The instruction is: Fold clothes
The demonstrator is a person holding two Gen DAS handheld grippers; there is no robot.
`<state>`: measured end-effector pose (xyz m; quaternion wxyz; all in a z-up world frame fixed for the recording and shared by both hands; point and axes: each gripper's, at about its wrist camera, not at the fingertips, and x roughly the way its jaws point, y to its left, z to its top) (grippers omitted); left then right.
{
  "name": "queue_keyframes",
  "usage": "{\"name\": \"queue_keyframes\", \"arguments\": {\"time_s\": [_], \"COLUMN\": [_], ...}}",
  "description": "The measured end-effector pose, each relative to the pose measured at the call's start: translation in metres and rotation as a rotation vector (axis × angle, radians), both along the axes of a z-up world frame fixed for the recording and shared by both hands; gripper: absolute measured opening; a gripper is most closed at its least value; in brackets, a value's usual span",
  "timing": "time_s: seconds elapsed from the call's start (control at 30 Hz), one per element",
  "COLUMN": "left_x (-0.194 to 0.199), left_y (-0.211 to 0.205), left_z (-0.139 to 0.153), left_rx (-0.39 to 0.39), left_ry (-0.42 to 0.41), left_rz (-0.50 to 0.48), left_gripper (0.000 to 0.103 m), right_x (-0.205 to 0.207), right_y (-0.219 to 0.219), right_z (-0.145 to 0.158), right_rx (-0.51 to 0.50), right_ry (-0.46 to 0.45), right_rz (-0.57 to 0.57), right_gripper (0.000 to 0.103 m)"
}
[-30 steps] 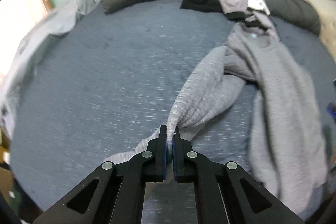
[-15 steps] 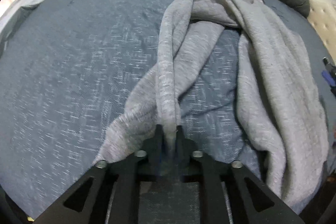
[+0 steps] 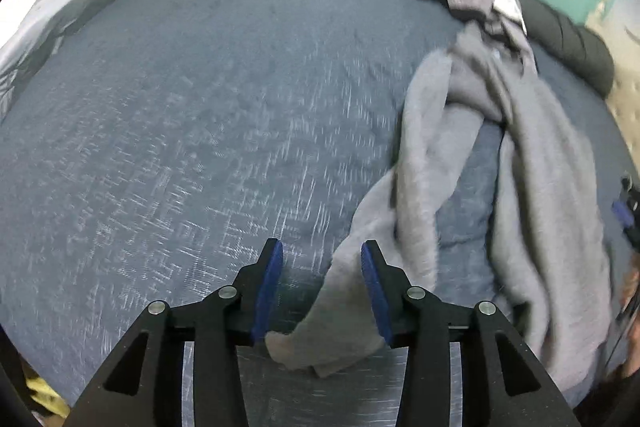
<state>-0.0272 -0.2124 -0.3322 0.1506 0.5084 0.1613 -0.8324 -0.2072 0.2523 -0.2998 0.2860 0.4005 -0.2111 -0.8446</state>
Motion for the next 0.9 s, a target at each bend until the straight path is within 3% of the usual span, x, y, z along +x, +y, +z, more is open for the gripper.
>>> {"name": "queue_keyframes", "arguments": {"time_s": [0.1,0.23,0.27,0.3,0.37,0.73,0.9], "left_x": [-0.003,0.007,0.007,0.006,0.009,0.029,0.03], "left_y": [-0.003,0.0,0.003,0.005,0.0,-0.043,-0.079], "left_z": [-0.014,-0.02,-0.02,-0.021,-0.013,0.044,0.082], "left_rx": [0.073,0.109,0.11,0.11,0.088,-0.07,-0.195], "left_ry": [0.015,0.014,0.012,0.01,0.023,0.121,0.167], "left_rz": [-0.006,-0.019,-0.029,-0.038,-0.019,0.144,0.239], "left_gripper": [0.045,0.044,0.037,0.022,0.01,0.006,0.006], "right_x": [-0.001,-0.003,-0.003,-0.003,-0.002,-0.003,-0.002], "right_y": [0.001,0.002,0.002,0.001,0.001,0.002,-0.002], "right_z": [-0.001,-0.004,-0.005,-0.005,-0.005,-0.006,-0.006], "right_rx": [0.003,-0.002,-0.002,-0.001,-0.001,-0.007,0.004], "right_ry": [-0.003,-0.018,-0.019,-0.02,-0.019,-0.018,-0.013], "right_rz": [-0.006,-0.012,-0.011,-0.009,-0.008,-0.011,0.0], "right_gripper": [0.049,0.049,0.049,0.049,0.049,0.049,0.049]}}
